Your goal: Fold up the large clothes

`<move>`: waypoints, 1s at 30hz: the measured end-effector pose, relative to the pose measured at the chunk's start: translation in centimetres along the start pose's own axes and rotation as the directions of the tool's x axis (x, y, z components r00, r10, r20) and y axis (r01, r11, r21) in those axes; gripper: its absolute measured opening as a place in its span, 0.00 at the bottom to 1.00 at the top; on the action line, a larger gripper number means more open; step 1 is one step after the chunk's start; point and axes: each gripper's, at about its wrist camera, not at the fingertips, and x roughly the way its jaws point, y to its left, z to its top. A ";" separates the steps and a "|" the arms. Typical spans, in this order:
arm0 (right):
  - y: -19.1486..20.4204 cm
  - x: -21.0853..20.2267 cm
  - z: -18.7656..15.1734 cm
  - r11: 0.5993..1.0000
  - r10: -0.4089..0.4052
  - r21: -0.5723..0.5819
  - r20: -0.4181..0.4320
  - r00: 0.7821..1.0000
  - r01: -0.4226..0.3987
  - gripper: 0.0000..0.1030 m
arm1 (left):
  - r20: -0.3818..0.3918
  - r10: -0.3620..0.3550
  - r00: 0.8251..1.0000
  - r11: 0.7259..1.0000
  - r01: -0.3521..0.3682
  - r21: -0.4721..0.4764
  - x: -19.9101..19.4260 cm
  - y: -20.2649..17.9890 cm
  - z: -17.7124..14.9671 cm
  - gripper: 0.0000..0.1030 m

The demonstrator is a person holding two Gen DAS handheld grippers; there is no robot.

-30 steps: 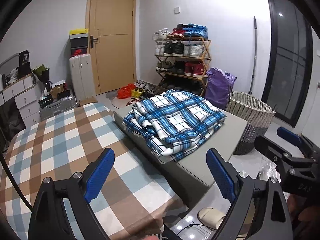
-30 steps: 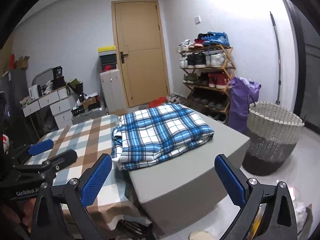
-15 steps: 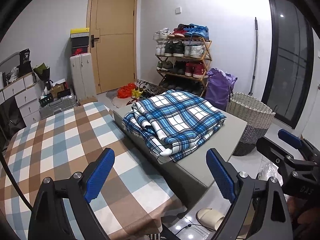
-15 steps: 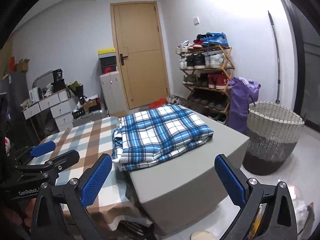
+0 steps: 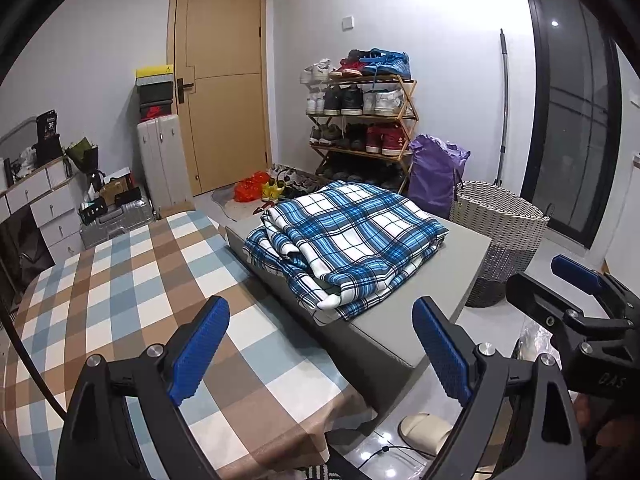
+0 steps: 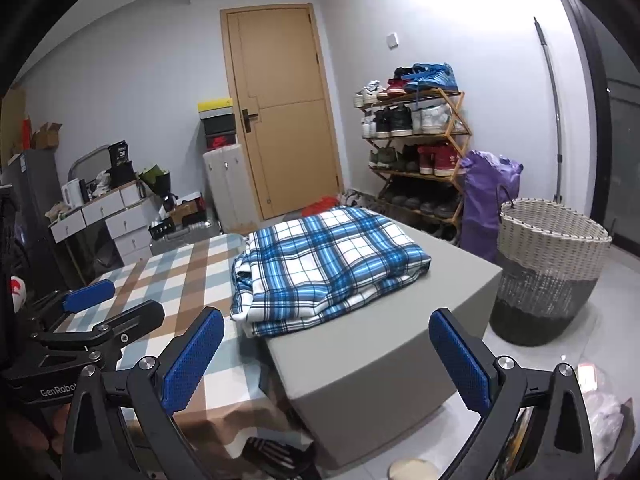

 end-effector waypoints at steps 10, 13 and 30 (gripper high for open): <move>-0.3 -0.5 -0.2 1.000 0.000 0.007 0.003 1.000 0.000 1.00 | -0.011 0.001 1.000 1.000 -0.001 0.002 0.0 -0.3 0.2 0.88; -0.5 -0.7 -0.1 1.000 0.004 0.008 0.007 1.000 -0.004 1.00 | -0.011 0.000 1.000 1.000 0.000 0.005 0.0 -0.4 0.3 0.88; -0.9 -0.8 -0.1 1.000 0.005 0.027 0.007 1.000 -0.005 1.00 | -0.005 -0.003 1.000 1.000 0.003 -0.021 -0.4 -0.1 0.3 0.88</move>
